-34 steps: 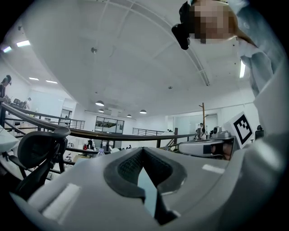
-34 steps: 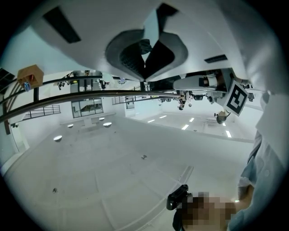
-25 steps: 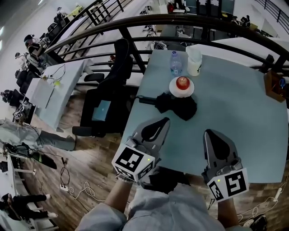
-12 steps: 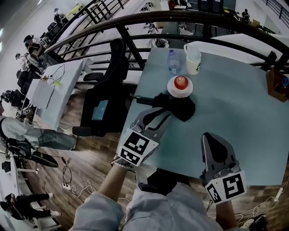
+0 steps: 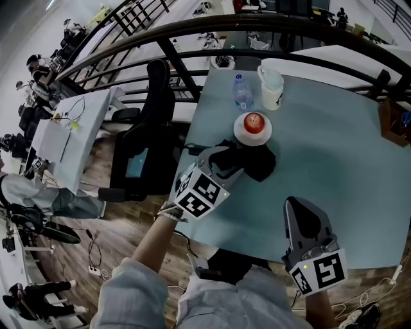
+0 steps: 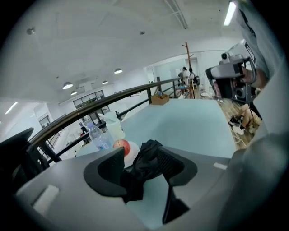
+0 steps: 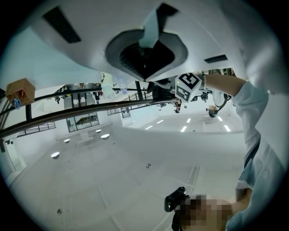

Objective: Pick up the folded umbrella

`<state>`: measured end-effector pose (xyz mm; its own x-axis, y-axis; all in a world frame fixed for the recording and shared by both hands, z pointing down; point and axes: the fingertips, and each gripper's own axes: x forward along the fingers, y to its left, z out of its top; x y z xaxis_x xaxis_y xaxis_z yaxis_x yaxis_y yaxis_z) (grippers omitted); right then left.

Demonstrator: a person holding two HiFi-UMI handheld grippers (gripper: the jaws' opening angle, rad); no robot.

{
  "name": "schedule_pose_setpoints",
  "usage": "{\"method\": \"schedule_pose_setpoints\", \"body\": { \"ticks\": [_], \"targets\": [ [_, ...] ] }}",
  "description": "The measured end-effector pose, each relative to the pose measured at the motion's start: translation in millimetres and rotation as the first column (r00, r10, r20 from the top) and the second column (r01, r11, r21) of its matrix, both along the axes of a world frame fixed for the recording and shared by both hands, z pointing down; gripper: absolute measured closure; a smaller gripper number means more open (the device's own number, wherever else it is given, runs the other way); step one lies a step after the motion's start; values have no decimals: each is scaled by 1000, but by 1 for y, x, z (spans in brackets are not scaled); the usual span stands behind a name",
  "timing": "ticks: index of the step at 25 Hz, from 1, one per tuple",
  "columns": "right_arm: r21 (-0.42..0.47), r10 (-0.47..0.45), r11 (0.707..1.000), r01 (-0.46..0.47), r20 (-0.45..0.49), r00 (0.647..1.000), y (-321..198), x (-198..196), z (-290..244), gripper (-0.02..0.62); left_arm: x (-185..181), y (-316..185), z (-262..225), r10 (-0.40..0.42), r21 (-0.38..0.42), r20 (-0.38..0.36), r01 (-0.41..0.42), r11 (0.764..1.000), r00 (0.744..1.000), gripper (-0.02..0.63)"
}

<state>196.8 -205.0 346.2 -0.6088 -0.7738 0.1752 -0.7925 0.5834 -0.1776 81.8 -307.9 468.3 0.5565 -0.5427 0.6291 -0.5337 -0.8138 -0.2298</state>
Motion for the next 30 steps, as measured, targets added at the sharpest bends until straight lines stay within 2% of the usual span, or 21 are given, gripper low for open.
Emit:
{"method": "schedule_pose_setpoints", "body": {
  "ticks": [5,11,15,19,24,28,30],
  "targets": [
    [-19,-7,1000,7,-6,1000,-5,-8,8,595,2,-10,33,140,-45,138,-135,990,981,377],
    [-47,-6,999,6,-13,1000,-4,-18,18,595,1,-23,74,288,-125,303,-262,957,908,373],
    [-76,-17,997,16,-8,1000,-4,-27,27,595,2,-28,96,349,-215,318,-291,932,881,339],
    [-80,-12,997,12,-2,1000,-4,-33,29,595,-1,-27,119,410,-295,346,-317,901,844,316],
    [-87,-1,996,1,-5,1000,-2,-35,33,595,-3,-32,141,450,-347,367,-329,879,814,311],
    [-107,9,994,-10,-10,1000,0,-33,39,595,-5,-31,159,499,-406,390,-341,848,774,305],
    [-116,19,993,-20,-9,1000,0,-33,41,595,-6,-32,165,504,-426,387,-336,840,772,305]
  ]
}}
